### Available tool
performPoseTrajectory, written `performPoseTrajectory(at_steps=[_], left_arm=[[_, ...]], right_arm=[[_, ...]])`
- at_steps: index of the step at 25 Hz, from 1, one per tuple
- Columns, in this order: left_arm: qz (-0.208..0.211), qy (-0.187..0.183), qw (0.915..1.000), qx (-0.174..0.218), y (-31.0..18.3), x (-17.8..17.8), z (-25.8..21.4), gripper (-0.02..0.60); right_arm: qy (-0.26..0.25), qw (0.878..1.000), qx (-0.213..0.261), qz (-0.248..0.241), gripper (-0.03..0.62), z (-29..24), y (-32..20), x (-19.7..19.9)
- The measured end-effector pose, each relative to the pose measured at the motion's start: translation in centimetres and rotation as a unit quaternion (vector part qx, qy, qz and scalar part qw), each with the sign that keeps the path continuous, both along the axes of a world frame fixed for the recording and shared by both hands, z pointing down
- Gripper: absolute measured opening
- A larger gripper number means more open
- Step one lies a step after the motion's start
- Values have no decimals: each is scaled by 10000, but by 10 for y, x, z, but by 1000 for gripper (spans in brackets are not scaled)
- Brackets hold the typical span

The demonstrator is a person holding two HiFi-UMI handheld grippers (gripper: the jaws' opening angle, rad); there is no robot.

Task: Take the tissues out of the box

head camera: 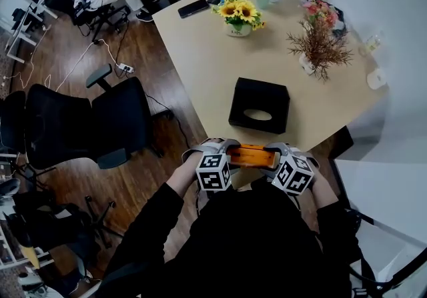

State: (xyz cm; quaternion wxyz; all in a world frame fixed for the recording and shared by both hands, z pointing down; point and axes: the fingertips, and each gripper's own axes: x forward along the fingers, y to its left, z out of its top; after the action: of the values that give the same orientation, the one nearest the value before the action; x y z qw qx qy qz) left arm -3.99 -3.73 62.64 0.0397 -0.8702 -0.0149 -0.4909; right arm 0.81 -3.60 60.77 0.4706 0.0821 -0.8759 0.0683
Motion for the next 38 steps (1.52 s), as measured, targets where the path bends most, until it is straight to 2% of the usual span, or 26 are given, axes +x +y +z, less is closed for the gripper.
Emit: performPoseTrajectory(at_steps=[5,11,16,19,22,23,25,27,30,33,34,36,38], left_arm=[[4,-130,9997,-195,-7,5,25,290],[-125,-52,9992,-364,-13,8,28,295],[-137,-55,9995,-280,-13,7,27,302],[-407,184,9989,-148,-18,4,19,314],[-1091,753,9909,-226,-29,-3,-2,314],[-1377,997,9850,-283,-34,-6,-11,314],[-1985,1532,9671,-429,-43,-14,-30,314],[-2527,2053,9435,-606,-50,-24,-49,314],[-3125,2709,9067,-831,-56,-35,-72,313],[-3647,3213,8703,-797,-61,-42,-96,312],[-3774,3353,8600,-742,-62,-42,-105,311],[-3915,3628,8432,-647,-60,-42,-124,310],[-3990,3906,8267,-696,-57,-41,-142,304]], right_arm=[[-43,9998,-176,104,268,23,-7,5],[-184,9995,-212,156,273,25,-14,8],[-246,9993,-235,153,276,25,-13,9],[-264,9991,-269,197,284,27,-13,9],[-288,9988,-280,265,296,26,-15,10],[-298,9987,-292,277,302,25,-14,10],[-338,9986,-302,283,308,20,-12,11],[-459,9978,-308,359,308,10,-12,12],[-792,9947,-251,599,308,-15,-17,14],[-1151,9890,-36,930,308,-49,-30,17],[-1299,9855,66,1092,305,-62,-36,19],[-1705,9725,285,1564,254,-92,-50,22],[-2271,9464,517,2238,170,-128,-67,27]])
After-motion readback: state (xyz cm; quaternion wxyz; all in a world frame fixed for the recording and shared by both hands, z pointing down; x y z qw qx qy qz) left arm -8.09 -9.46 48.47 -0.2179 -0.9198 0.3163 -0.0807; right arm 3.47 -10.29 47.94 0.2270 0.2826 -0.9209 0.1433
